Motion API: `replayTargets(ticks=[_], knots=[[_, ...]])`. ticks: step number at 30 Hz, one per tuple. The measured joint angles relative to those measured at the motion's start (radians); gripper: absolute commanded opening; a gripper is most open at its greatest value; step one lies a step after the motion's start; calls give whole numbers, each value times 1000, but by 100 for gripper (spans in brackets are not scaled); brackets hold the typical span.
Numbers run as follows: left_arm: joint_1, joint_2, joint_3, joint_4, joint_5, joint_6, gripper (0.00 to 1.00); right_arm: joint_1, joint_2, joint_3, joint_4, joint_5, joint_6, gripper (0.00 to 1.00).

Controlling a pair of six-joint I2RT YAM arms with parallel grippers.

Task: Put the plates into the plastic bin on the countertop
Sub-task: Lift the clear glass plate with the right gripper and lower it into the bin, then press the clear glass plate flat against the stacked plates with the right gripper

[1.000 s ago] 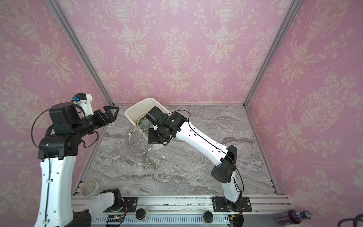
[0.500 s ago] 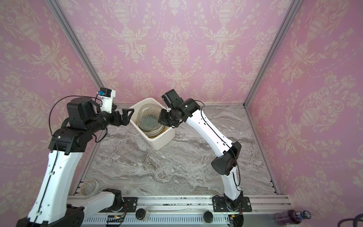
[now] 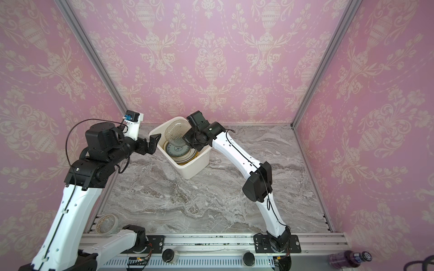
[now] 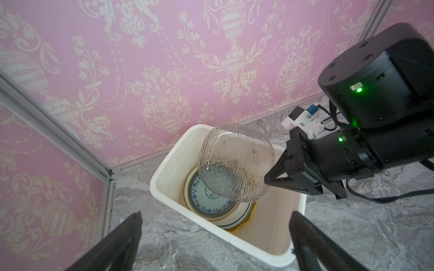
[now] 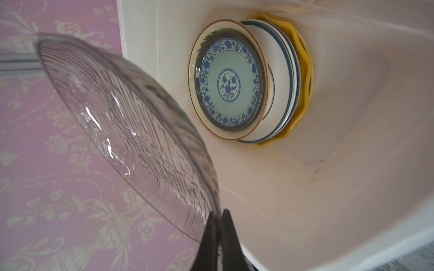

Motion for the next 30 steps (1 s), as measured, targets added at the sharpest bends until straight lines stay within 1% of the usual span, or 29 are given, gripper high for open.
replayTargets(ticks=[8,14,22,30], knots=[[0,1,-50,32,-33,0,99,2,96,2,107,25,148,0],[0,1,-79,40,-43,-1,99,2,146,17,167,30,225,0],[0,1,-89,51,-52,-15,99,7,230,96,220,30,255,0],[0,1,-100,58,-71,-28,99,24,270,108,240,10,255,0]])
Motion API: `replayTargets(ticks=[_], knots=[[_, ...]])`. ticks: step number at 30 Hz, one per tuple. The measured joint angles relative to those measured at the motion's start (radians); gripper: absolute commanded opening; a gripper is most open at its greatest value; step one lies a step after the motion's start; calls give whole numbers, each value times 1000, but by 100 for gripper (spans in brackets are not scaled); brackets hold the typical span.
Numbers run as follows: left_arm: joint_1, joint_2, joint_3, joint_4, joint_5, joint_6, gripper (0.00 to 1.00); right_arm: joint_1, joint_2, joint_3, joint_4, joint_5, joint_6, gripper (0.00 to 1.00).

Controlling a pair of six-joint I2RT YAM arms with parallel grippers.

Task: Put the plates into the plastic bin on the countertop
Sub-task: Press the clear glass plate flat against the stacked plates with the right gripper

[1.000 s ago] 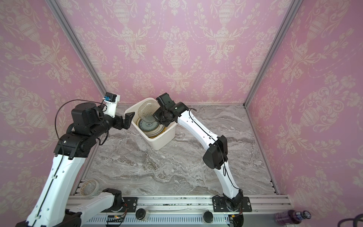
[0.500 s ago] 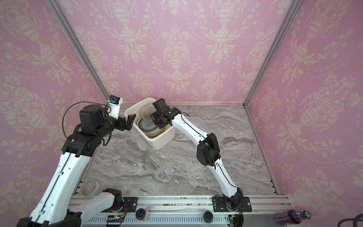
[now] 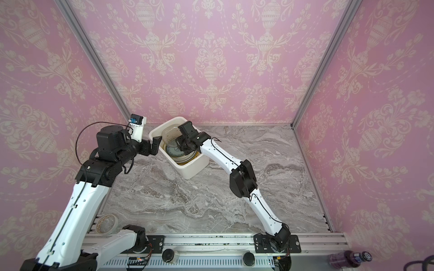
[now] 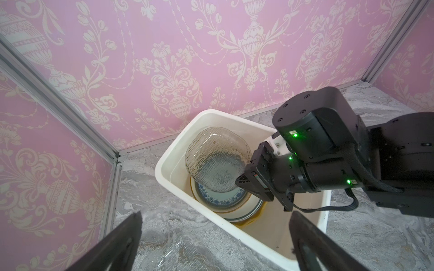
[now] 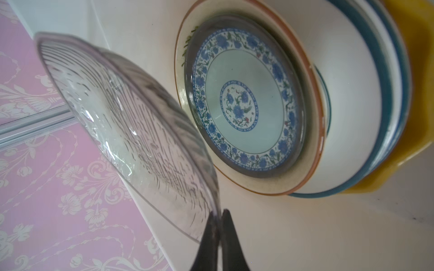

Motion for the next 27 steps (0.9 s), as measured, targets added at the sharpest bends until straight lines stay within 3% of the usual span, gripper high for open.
replayTargets(ticks=[27], knots=[[0,0,-13,0,-30,-1,99,-2,63,0,2,-19,-1,0]])
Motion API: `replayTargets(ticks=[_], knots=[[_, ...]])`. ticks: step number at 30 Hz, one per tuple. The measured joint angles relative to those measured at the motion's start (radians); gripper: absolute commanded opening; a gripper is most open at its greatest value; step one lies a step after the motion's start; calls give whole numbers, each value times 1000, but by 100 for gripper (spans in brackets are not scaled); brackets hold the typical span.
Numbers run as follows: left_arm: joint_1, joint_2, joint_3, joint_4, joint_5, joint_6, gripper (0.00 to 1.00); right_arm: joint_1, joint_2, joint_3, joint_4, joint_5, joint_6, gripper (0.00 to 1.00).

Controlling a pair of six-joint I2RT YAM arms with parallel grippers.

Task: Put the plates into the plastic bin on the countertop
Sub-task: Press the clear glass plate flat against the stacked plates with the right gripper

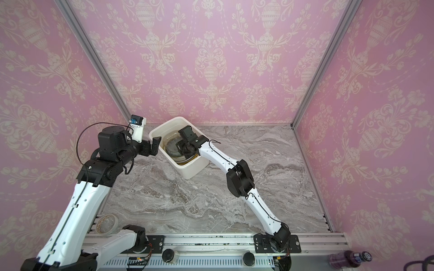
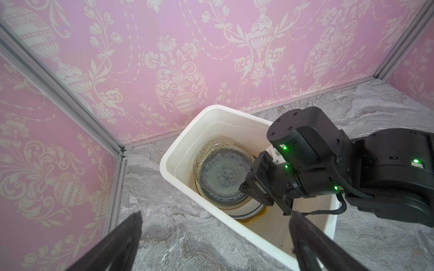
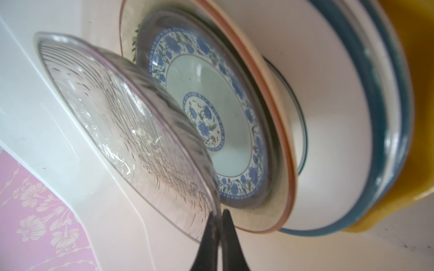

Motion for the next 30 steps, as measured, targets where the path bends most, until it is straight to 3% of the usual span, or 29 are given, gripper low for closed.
replayTargets(ticks=[30], knots=[[0,-14,0,-3,-44,2,99,-1,1,0,0,-3,0,13]])
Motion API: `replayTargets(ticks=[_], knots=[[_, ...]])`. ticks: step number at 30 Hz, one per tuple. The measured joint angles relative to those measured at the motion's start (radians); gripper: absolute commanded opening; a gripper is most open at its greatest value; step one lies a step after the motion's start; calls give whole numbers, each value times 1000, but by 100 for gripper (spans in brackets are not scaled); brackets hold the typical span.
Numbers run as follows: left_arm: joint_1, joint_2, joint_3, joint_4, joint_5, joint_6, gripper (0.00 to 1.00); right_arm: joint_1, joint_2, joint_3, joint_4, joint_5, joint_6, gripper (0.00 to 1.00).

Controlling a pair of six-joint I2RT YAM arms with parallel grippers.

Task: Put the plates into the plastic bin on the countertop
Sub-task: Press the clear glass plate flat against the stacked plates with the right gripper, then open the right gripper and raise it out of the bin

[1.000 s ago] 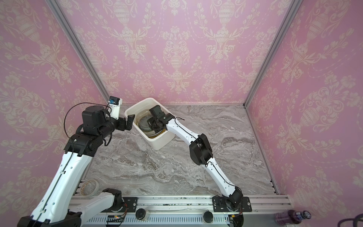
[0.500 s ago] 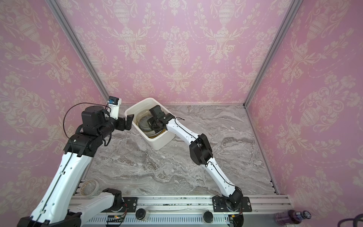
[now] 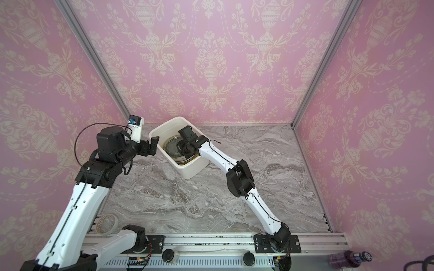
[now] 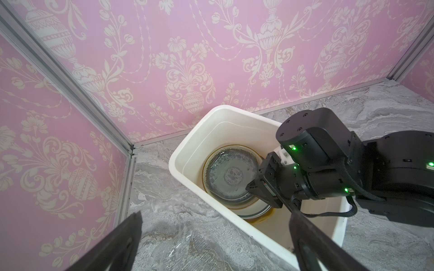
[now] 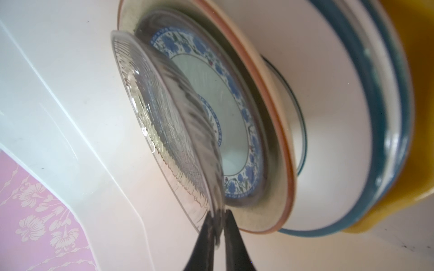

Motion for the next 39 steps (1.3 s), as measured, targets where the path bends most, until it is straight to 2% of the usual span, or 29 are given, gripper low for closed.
replayTargets(ticks=[6,9,13,17,21,27,39], knots=[[0,-5,0,-4,0,0,99,0,0,0,1,1,0,16],[0,-5,0,-4,0,0,99,0,0,-1,2,1,-1,21],[0,-6,0,-6,-11,-3,99,0,0,-1,12,5,-11,31],[0,-6,9,-27,-57,-24,99,0,0,-2,23,19,-48,51],[0,-7,35,-55,-98,-49,99,1,-1,-2,30,27,-86,62],[0,-15,69,-96,-135,-89,99,1,-10,-2,40,29,-154,73],[0,-20,149,-237,-195,-193,99,-27,-101,3,44,46,-310,71]])
